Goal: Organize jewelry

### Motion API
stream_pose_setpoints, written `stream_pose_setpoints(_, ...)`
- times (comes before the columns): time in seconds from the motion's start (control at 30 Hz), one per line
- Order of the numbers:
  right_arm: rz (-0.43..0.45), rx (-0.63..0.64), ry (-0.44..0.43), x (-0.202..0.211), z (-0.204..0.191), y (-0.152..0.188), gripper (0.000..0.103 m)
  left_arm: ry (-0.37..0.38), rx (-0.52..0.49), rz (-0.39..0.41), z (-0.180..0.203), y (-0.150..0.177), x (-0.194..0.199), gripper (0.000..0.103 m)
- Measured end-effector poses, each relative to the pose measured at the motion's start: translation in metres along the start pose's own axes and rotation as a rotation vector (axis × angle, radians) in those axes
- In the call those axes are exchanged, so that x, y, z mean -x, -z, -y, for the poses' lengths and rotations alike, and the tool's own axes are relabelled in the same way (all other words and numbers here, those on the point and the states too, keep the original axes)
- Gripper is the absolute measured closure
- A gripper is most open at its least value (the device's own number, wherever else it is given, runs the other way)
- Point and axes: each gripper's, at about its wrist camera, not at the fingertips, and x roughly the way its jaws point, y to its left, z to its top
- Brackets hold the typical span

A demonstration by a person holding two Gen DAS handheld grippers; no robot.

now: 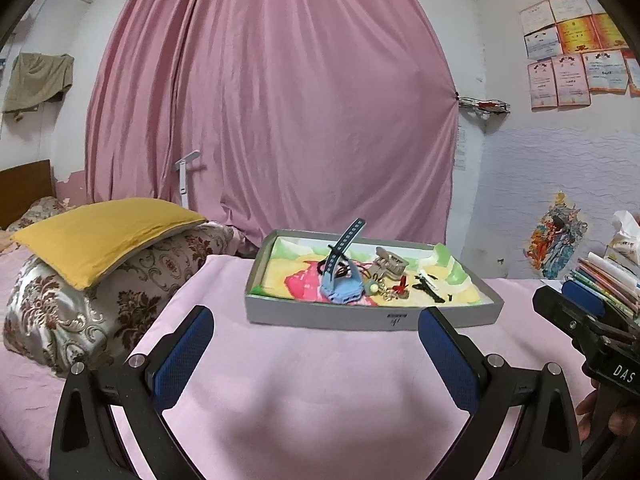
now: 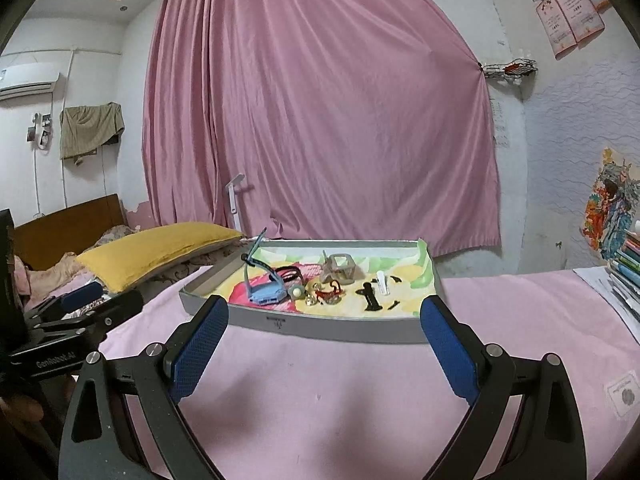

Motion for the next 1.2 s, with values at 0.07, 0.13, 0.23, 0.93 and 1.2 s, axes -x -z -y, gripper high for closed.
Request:
stream_pose_setpoints(0.07,-0.003,0.0,0.003,0.004,-0.001,0.005,0.009,-0.008,0.001,0.003,-0.003,0.004,0.004,0.0)
stream_pose_setpoints(0.13,-0.004,-0.001,0.005,0.007,-0.001,0.009,0.009,-0.017,0.002,0.005,-0.005,0.008,0.009,0.0)
stream_pose_setpoints(0.23,-0.009,-0.007,0.008,0.011,0.0,0.016,0.009,-0.024,0.004,0.003,-0.007,0.014,0.014,0.0)
stream_pose_setpoints(0.93,0.038,-0.011,0.078,0.031,0.004,0.052,0.002,-0.032,0.002,0.022,-0.005,0.05,0.02,0.0)
stream_pose_setpoints(1.2,0.004,-0.01,0.079,0.017,0.001,0.06,0.001,-0.026,0.02,-0.004,-0.008,0.055,0.014,0.0)
